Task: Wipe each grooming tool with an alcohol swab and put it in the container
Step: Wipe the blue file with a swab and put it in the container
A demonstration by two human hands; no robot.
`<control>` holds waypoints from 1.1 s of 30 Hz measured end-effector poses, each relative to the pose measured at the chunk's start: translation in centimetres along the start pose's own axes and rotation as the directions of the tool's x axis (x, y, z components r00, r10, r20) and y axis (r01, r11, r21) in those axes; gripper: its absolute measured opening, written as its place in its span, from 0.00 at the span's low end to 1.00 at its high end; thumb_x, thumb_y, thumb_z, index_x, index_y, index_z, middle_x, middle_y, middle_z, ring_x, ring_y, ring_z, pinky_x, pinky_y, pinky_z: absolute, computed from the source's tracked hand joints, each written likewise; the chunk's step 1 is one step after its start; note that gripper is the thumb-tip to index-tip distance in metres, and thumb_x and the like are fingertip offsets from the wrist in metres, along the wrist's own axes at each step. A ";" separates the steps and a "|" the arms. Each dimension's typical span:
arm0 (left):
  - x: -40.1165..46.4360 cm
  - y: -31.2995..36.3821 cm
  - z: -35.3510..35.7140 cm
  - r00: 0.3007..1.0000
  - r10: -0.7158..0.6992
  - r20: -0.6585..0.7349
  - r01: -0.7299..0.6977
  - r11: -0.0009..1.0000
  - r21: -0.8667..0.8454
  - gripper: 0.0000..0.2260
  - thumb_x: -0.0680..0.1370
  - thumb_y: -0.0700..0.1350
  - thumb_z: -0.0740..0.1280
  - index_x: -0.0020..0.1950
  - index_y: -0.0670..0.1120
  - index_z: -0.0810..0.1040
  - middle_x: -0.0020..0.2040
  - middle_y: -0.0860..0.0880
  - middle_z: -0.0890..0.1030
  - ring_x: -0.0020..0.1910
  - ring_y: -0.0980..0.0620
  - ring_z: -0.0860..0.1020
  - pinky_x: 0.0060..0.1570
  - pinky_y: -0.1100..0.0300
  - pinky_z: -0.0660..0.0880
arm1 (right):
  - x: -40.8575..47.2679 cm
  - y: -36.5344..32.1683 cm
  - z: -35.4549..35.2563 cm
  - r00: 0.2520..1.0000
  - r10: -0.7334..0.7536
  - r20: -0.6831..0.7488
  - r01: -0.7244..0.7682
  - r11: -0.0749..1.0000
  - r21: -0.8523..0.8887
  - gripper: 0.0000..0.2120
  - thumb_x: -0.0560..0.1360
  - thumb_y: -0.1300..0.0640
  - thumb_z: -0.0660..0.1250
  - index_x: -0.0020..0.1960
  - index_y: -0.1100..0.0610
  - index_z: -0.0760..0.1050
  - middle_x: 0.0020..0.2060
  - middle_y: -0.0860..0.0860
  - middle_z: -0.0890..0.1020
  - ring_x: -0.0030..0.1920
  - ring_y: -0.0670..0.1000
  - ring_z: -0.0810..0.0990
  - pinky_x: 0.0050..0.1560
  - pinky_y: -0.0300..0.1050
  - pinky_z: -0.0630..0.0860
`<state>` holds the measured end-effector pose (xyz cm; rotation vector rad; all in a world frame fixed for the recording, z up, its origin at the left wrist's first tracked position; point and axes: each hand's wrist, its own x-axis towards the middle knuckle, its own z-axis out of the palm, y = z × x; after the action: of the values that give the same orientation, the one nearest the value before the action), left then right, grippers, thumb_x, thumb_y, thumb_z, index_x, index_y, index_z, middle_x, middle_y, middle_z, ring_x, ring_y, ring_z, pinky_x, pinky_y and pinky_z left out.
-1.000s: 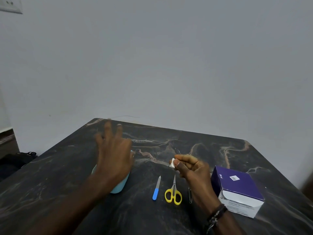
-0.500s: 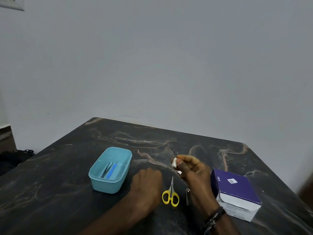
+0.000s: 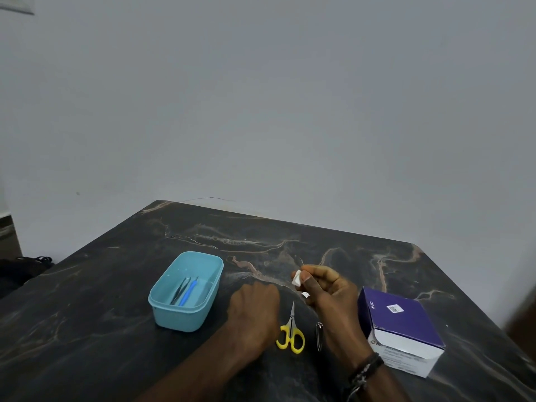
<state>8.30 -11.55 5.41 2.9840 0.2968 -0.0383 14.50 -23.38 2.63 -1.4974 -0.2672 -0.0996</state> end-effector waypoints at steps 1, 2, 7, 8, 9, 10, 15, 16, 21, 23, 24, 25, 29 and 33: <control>0.2 -0.1 0.0 1.000 -0.004 0.005 0.004 1.000 -0.008 0.14 0.78 0.43 0.66 0.64 0.43 0.74 0.61 0.43 0.78 0.59 0.45 0.78 0.55 0.56 0.76 | 0.0 0.0 0.0 1.000 0.000 0.001 0.000 1.000 0.000 0.04 0.73 0.64 0.70 0.47 0.58 0.82 0.39 0.51 0.87 0.40 0.49 0.85 0.40 0.46 0.78; 0.4 -0.1 0.1 1.000 -0.008 0.011 0.008 1.000 -0.016 0.14 0.79 0.43 0.66 0.64 0.43 0.75 0.61 0.43 0.79 0.59 0.46 0.78 0.54 0.56 0.76 | 0.0 0.0 0.0 1.000 0.001 0.002 -0.001 1.000 0.000 0.04 0.74 0.64 0.70 0.47 0.58 0.81 0.39 0.52 0.87 0.39 0.48 0.85 0.39 0.46 0.77; 1.0 -0.4 -0.1 1.000 -0.013 0.021 0.014 0.999 -0.035 0.14 0.79 0.43 0.64 0.64 0.43 0.75 0.62 0.44 0.78 0.59 0.47 0.78 0.56 0.57 0.75 | 0.1 0.2 0.0 1.000 -0.004 -0.004 0.004 1.000 0.012 0.03 0.73 0.64 0.70 0.46 0.59 0.81 0.39 0.53 0.87 0.40 0.51 0.85 0.39 0.48 0.77; 1.2 -0.6 -0.1 1.000 -0.011 0.021 0.011 0.999 -0.032 0.13 0.79 0.43 0.65 0.64 0.43 0.75 0.62 0.44 0.78 0.59 0.46 0.78 0.56 0.57 0.74 | 0.2 0.3 0.0 1.000 -0.007 -0.004 0.007 1.000 0.015 0.03 0.73 0.64 0.70 0.46 0.59 0.81 0.39 0.53 0.87 0.40 0.51 0.85 0.39 0.48 0.77; 1.2 -0.7 -0.2 1.000 -0.010 0.021 0.011 1.000 -0.030 0.13 0.79 0.44 0.65 0.63 0.43 0.76 0.61 0.44 0.79 0.59 0.46 0.78 0.56 0.56 0.74 | 0.2 0.3 0.0 1.000 -0.009 0.000 0.009 1.000 0.016 0.03 0.74 0.64 0.70 0.46 0.59 0.81 0.39 0.54 0.87 0.40 0.51 0.85 0.39 0.48 0.77; 1.3 -0.9 -0.2 1.000 -0.010 0.019 0.010 0.999 -0.032 0.13 0.78 0.44 0.66 0.62 0.43 0.76 0.61 0.44 0.79 0.59 0.46 0.78 0.56 0.55 0.74 | 0.2 0.3 -0.1 1.000 -0.013 0.004 0.013 1.000 0.015 0.03 0.74 0.64 0.70 0.46 0.59 0.81 0.39 0.54 0.87 0.40 0.51 0.85 0.38 0.47 0.77; 2.0 -1.3 -0.3 0.981 -0.010 -0.192 -0.027 0.981 -0.192 0.07 0.79 0.44 0.66 0.55 0.45 0.78 0.53 0.45 0.82 0.50 0.49 0.81 0.49 0.58 0.76 | 0.4 0.5 -0.3 1.000 -0.021 0.013 0.021 1.000 0.024 0.04 0.75 0.64 0.68 0.46 0.59 0.81 0.40 0.54 0.86 0.39 0.50 0.82 0.39 0.43 0.78; 2.2 -1.3 -0.2 0.966 0.000 -0.257 -0.075 0.956 -0.283 0.05 0.80 0.46 0.65 0.53 0.46 0.77 0.50 0.46 0.82 0.45 0.51 0.81 0.45 0.59 0.77 | 0.5 0.6 -0.3 1.000 -0.019 0.010 0.019 1.000 0.025 0.04 0.75 0.65 0.68 0.46 0.59 0.81 0.40 0.54 0.86 0.39 0.49 0.82 0.40 0.43 0.77; 2.6 -1.0 2.0 0.954 0.111 -0.278 -0.299 0.427 -0.854 0.06 0.80 0.46 0.64 0.48 0.44 0.74 0.38 0.42 0.83 0.25 0.50 0.80 0.24 0.59 0.76 | 0.7 1.2 -0.4 0.999 -0.039 -0.024 0.040 0.999 0.037 0.04 0.75 0.64 0.68 0.46 0.58 0.81 0.41 0.54 0.86 0.43 0.53 0.84 0.42 0.48 0.80; 2.5 -1.0 2.7 0.955 0.125 -0.268 -0.294 0.307 -0.905 0.06 0.80 0.43 0.64 0.49 0.41 0.74 0.39 0.39 0.83 0.27 0.46 0.79 0.24 0.58 0.76 | 0.8 1.3 -0.4 0.999 -0.044 -0.032 0.046 0.998 0.052 0.04 0.75 0.64 0.68 0.46 0.58 0.81 0.39 0.53 0.86 0.41 0.52 0.83 0.37 0.41 0.78; 2.5 -1.0 3.0 0.955 0.125 -0.268 -0.293 0.286 -0.912 0.06 0.80 0.43 0.65 0.49 0.40 0.74 0.39 0.38 0.82 0.27 0.45 0.79 0.25 0.58 0.76 | 0.8 1.3 -0.4 0.999 -0.041 -0.033 0.043 0.997 0.065 0.04 0.75 0.65 0.68 0.46 0.58 0.81 0.38 0.53 0.85 0.40 0.51 0.82 0.35 0.39 0.77; 2.5 -1.0 3.2 0.954 0.125 -0.273 -0.298 0.280 -0.913 0.06 0.80 0.43 0.65 0.49 0.40 0.75 0.39 0.38 0.82 0.27 0.45 0.79 0.25 0.58 0.76 | 0.8 1.3 -0.4 0.999 -0.037 -0.032 0.039 0.996 0.080 0.04 0.75 0.65 0.68 0.46 0.59 0.81 0.38 0.53 0.85 0.40 0.51 0.81 0.34 0.38 0.76; 2.5 -1.3 3.5 0.952 0.107 -0.288 -0.307 0.289 -0.907 0.04 0.80 0.43 0.65 0.50 0.42 0.75 0.40 0.40 0.83 0.27 0.48 0.80 0.26 0.60 0.78 | 0.7 1.1 -0.3 1.000 -0.024 -0.015 0.026 0.995 0.101 0.05 0.75 0.65 0.67 0.46 0.58 0.81 0.38 0.53 0.85 0.41 0.51 0.82 0.36 0.42 0.78; 2.7 -1.7 4.0 0.951 0.093 -0.295 -0.309 0.318 -0.897 0.03 0.80 0.43 0.65 0.49 0.44 0.75 0.40 0.41 0.83 0.28 0.49 0.81 0.27 0.60 0.78 | 0.5 0.9 -0.3 1.000 -0.007 -0.007 0.008 0.993 0.117 0.05 0.75 0.65 0.67 0.47 0.60 0.81 0.42 0.58 0.85 0.46 0.59 0.83 0.45 0.55 0.79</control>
<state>10.59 -9.93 1.12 1.7800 -0.0693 0.3427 15.25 -23.52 1.92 -1.3799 -0.2690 -0.0928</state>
